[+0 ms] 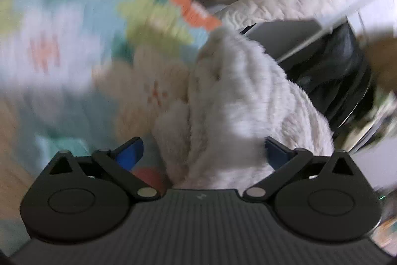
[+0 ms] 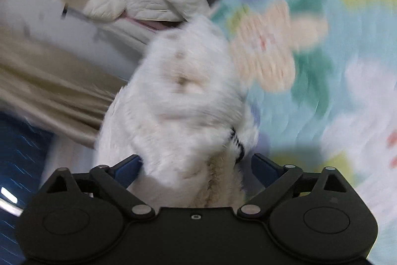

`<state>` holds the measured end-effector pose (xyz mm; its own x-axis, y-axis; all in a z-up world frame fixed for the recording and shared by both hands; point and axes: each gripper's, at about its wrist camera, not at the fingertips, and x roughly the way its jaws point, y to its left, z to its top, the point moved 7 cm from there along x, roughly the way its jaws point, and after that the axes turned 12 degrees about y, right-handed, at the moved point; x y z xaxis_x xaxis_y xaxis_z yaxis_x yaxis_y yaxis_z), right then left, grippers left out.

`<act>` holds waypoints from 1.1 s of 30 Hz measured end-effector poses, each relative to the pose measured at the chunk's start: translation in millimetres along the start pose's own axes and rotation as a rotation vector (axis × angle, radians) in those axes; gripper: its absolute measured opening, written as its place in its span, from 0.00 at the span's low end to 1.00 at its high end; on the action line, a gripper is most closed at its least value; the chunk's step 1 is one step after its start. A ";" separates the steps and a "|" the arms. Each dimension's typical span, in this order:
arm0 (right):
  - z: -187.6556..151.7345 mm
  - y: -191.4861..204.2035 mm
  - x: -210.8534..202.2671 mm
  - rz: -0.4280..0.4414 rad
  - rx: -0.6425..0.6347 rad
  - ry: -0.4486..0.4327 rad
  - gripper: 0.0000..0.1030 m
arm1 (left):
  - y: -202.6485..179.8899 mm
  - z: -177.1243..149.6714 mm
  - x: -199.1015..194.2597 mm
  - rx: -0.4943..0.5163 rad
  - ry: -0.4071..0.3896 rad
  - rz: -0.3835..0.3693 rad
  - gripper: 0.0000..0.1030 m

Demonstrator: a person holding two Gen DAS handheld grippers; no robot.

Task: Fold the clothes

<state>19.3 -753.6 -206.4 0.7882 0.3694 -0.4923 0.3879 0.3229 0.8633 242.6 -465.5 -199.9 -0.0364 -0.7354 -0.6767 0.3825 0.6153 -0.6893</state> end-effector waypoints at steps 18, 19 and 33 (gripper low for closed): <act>30.8 43.3 -66.8 0.068 -0.170 -0.034 0.68 | -140.6 -37.7 47.1 0.151 0.061 -0.303 0.88; 33.2 49.2 -89.0 0.013 -0.220 -0.035 0.68 | -164.1 -45.3 53.2 0.192 0.077 -0.322 0.88; 97.7 -84.0 -269.4 -0.424 -0.238 -0.203 0.70 | -292.1 -178.4 264.4 0.333 0.373 -0.253 0.78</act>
